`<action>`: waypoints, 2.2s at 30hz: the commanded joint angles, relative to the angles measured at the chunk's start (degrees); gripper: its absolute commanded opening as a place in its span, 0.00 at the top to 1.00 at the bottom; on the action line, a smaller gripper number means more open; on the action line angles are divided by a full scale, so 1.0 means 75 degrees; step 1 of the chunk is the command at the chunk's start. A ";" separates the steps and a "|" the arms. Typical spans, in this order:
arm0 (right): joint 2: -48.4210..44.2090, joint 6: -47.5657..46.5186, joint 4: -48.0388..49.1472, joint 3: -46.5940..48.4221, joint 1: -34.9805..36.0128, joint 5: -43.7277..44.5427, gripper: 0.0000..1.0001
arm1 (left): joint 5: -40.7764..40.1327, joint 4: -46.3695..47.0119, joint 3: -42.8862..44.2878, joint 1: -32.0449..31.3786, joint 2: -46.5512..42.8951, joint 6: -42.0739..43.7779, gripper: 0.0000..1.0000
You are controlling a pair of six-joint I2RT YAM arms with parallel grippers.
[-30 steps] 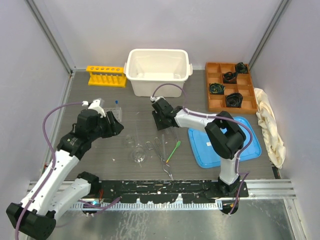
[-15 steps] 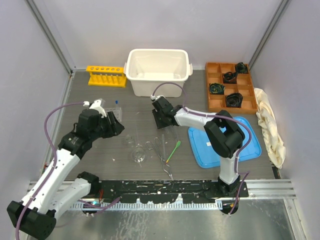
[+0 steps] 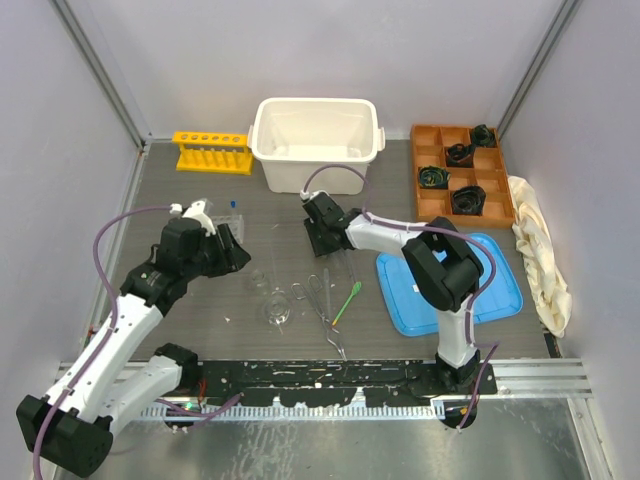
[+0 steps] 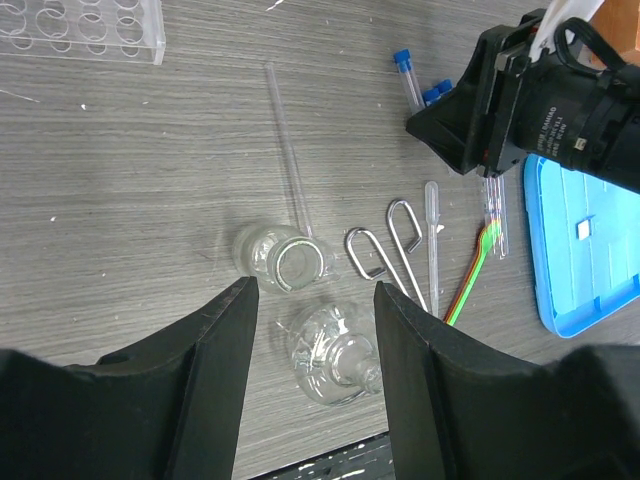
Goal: Organize the chemistry lab equipment
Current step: Pick up the test tube at the center of the board.
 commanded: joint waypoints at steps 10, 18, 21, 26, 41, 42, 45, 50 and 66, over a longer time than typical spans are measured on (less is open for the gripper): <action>0.0196 0.0040 0.0233 0.0125 -0.0039 -0.0331 0.99 | 0.0153 0.0545 0.0038 0.0001 0.0164 -0.0026 0.48; -0.1398 -0.0130 0.0908 -0.0909 0.0335 0.0007 0.99 | 0.0636 0.0810 0.0744 -0.0002 0.1000 -0.0111 0.47; -0.2226 -0.0281 0.1214 -0.1366 0.0698 0.0365 0.99 | 0.0858 0.0918 0.1090 0.0001 0.1365 -0.0169 0.47; -0.3361 -0.0539 0.1629 -0.1888 0.1530 0.1298 0.99 | 0.1339 0.1113 0.1654 0.0001 0.2014 -0.0198 0.46; -0.5291 -0.0343 0.4086 -0.3847 0.2784 0.2659 0.99 | 0.2773 0.1663 0.2365 0.0001 0.2502 -0.1380 0.48; -0.5252 -0.0353 0.4125 -0.3832 0.2812 0.2685 0.99 | 0.2848 0.1749 0.2315 -0.0005 0.2477 -0.1482 0.49; -0.5142 -0.0403 0.4144 -0.3708 0.2894 0.2732 0.99 | 0.3090 0.1930 0.2177 -0.0003 0.2461 -0.1746 0.49; -0.5004 -0.0507 0.4107 -0.3499 0.2985 0.2807 0.99 | 0.3308 0.1944 0.1978 -0.0039 0.2476 -0.1871 0.50; -0.4581 -0.0569 0.4061 -0.3099 0.3046 0.2713 0.99 | 0.3195 0.2020 0.1745 -0.0557 0.2792 -0.1869 0.52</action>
